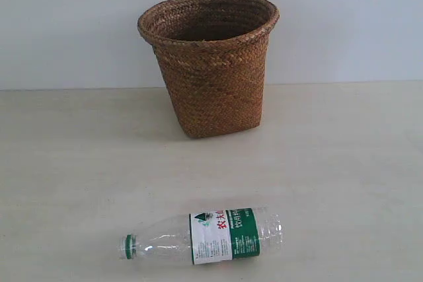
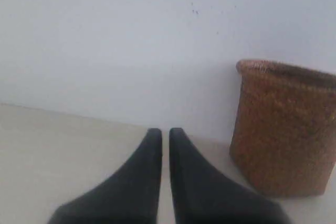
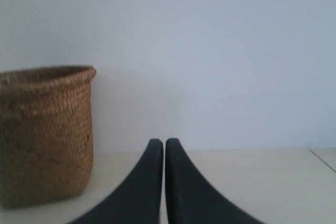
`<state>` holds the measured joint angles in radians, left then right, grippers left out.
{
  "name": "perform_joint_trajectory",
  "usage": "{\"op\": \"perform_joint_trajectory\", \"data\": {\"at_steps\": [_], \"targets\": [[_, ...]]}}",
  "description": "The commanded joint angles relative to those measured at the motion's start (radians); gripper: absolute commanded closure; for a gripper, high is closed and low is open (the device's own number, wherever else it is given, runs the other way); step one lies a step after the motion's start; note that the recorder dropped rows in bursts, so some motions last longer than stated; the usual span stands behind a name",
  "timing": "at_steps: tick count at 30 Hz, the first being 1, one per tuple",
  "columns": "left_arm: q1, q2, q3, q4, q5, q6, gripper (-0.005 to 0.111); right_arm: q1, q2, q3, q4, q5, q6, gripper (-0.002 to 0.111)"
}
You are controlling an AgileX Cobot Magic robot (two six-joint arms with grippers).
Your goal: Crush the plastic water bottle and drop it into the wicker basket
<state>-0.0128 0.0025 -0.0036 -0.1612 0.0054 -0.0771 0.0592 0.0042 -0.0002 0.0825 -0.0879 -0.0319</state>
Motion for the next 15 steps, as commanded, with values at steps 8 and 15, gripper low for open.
{"op": "perform_joint_trajectory", "data": {"at_steps": [8,15], "targets": [[0.003,0.002,-0.015,-0.004,-0.321,-0.180,0.102,-0.009,0.009,-0.126,0.013,-0.152,0.067,0.108],[0.003,0.191,-0.197,0.016,-0.325,-0.186,0.102,-0.009,0.175,-0.322,0.013,-0.149,0.067,0.108]]}}
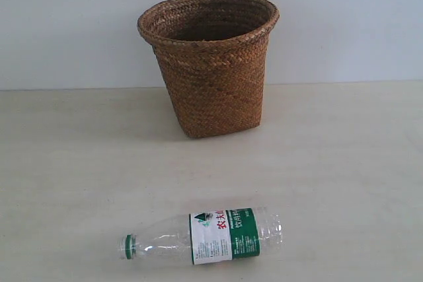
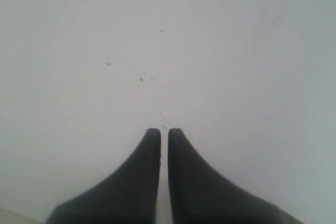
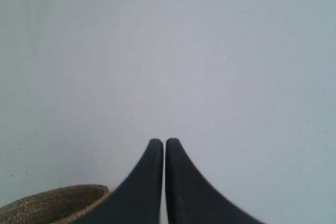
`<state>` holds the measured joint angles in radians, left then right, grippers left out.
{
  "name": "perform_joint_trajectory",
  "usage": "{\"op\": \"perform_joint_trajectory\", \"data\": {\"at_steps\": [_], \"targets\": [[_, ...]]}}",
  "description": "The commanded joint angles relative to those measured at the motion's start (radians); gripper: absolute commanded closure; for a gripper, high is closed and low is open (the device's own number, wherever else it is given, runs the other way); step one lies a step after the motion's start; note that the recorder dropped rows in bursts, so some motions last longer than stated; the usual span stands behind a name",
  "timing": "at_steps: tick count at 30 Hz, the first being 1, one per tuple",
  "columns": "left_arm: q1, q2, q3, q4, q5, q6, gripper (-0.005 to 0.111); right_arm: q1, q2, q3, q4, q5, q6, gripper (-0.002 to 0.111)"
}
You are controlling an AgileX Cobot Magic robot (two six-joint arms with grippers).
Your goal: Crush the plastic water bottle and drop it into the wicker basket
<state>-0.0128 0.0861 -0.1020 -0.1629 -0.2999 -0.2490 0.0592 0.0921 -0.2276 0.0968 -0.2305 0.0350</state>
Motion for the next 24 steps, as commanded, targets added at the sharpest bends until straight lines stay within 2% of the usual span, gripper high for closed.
{"op": "perform_joint_trajectory", "data": {"at_steps": [1,5,8,12,14,17,20,24], "targets": [[0.003,0.158,-0.140,0.030,-0.020,-0.014,0.102,-0.009,0.120,-0.124,-0.001,-0.005,0.000,0.108],[0.003,0.403,-0.336,0.056,0.019,-0.014,0.102,-0.009,0.327,-0.288,-0.001,0.066,-0.020,0.108],[0.003,0.528,-0.434,0.076,0.070,-0.014,0.102,-0.009,0.441,-0.385,-0.001,0.132,-0.045,0.108],[0.003,0.687,-0.548,0.182,0.167,-0.014,0.102,-0.009,0.619,-0.528,-0.005,0.279,-0.118,0.108],[0.003,0.785,-0.616,0.258,0.251,-0.014,0.102,-0.009,0.716,-0.600,-0.005,0.367,-0.160,0.108],[0.003,0.913,-0.730,0.348,0.453,0.053,0.102,-0.009,0.860,-0.704,-0.005,0.517,-0.256,0.108],[-0.004,0.979,-0.775,0.339,0.545,0.101,0.102,-0.009,0.935,-0.765,-0.001,0.639,-0.314,0.108],[-0.064,1.059,-0.797,0.327,0.633,0.249,0.102,0.032,1.050,-0.844,0.019,0.814,-0.441,0.108]]}}
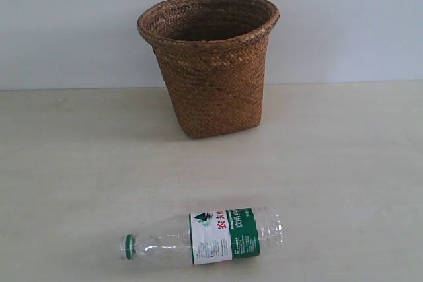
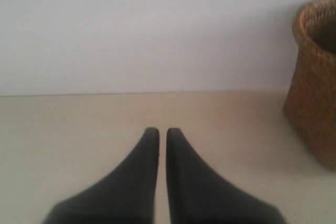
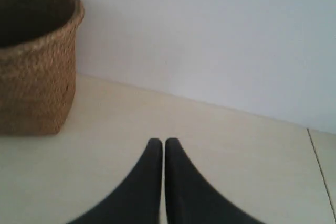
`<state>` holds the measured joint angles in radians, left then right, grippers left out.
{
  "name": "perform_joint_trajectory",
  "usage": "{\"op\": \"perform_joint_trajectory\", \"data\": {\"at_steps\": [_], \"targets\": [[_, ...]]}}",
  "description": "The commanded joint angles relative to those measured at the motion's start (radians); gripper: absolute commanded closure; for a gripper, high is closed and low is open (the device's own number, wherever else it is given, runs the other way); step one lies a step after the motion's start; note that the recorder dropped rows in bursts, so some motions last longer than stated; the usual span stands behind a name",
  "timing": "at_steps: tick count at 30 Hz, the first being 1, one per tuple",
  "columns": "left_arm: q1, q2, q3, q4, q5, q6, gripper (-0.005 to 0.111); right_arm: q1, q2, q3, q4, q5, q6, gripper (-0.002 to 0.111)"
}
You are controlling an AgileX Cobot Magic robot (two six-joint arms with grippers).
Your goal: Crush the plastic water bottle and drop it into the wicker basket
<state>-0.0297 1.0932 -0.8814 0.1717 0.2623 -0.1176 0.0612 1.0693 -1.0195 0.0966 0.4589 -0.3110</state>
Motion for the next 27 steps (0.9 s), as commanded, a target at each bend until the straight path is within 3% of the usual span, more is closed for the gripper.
{"op": "perform_joint_trajectory", "data": {"at_steps": [1,7,16,21,27], "targets": [[-0.066,0.067,-0.019,-0.022,0.089,0.167,0.102,0.046,0.097,-0.066,0.041,0.156,-0.132,0.108],[-0.172,0.167,-0.020,-0.172,0.203,0.603,0.102,0.137,0.256,-0.149,0.217,0.359,-0.350,0.108],[-0.204,0.250,-0.046,-0.537,0.409,1.115,0.102,0.235,0.359,-0.156,0.351,0.471,-0.507,0.108],[-0.204,0.301,-0.079,-0.657,0.555,1.253,0.102,0.297,0.416,-0.156,0.388,0.519,-0.559,0.108],[-0.209,0.360,-0.079,-0.743,0.622,1.401,0.102,0.381,0.493,-0.156,0.394,0.518,-0.570,0.108]]}}
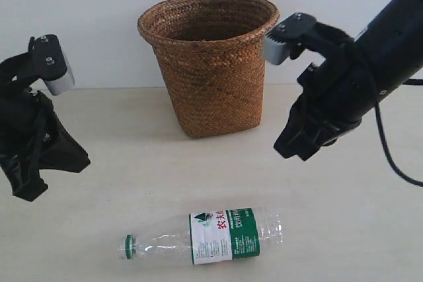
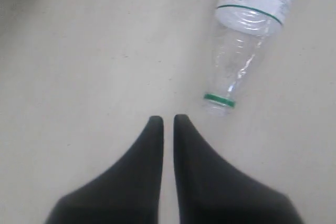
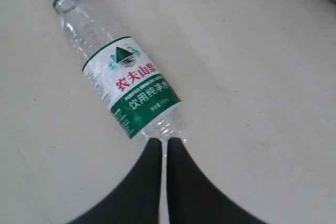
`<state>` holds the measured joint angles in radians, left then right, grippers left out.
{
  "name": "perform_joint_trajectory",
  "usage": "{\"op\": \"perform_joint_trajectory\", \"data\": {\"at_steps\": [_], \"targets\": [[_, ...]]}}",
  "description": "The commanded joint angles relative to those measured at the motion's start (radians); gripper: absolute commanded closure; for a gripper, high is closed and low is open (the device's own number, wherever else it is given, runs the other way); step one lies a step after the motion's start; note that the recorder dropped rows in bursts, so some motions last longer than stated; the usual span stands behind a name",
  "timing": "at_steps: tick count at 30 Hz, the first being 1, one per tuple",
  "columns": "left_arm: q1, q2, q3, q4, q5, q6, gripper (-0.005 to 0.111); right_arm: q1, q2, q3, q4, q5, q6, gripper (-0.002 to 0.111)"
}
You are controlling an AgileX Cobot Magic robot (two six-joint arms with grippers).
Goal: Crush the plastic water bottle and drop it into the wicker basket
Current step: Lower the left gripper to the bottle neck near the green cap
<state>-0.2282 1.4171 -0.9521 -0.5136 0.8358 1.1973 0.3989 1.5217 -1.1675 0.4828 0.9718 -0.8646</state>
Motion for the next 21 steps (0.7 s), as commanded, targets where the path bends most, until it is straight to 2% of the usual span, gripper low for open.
{"op": "perform_joint_trajectory", "data": {"at_steps": [1,8,10,12,17,19,21], "targets": [[-0.018,0.047,-0.009,-0.048,0.050,0.086,0.102,0.053,0.051,-0.008,0.008,0.002,-0.017,0.108],[-0.111,0.110,-0.009,-0.034,0.051,0.145,0.102,0.089,0.127,-0.008,0.008,-0.015,-0.018,0.108],[-0.125,0.127,-0.009,-0.006,0.051,0.145,0.098,0.089,0.137,-0.008,0.015,-0.018,-0.018,0.108],[-0.133,0.139,0.000,0.016,0.043,0.152,0.087,0.089,0.148,-0.008,0.018,-0.022,-0.018,0.108],[-0.133,0.179,0.032,0.003,0.016,0.320,0.049,0.089,0.166,-0.008,0.016,-0.025,-0.018,0.108],[-0.133,0.199,0.045,-0.002,-0.013,0.361,0.041,0.089,0.166,-0.008,0.018,-0.026,-0.018,0.108],[-0.133,0.224,0.047,-0.009,-0.031,0.363,0.039,0.089,0.166,-0.008,0.018,-0.026,-0.018,0.108]]}}
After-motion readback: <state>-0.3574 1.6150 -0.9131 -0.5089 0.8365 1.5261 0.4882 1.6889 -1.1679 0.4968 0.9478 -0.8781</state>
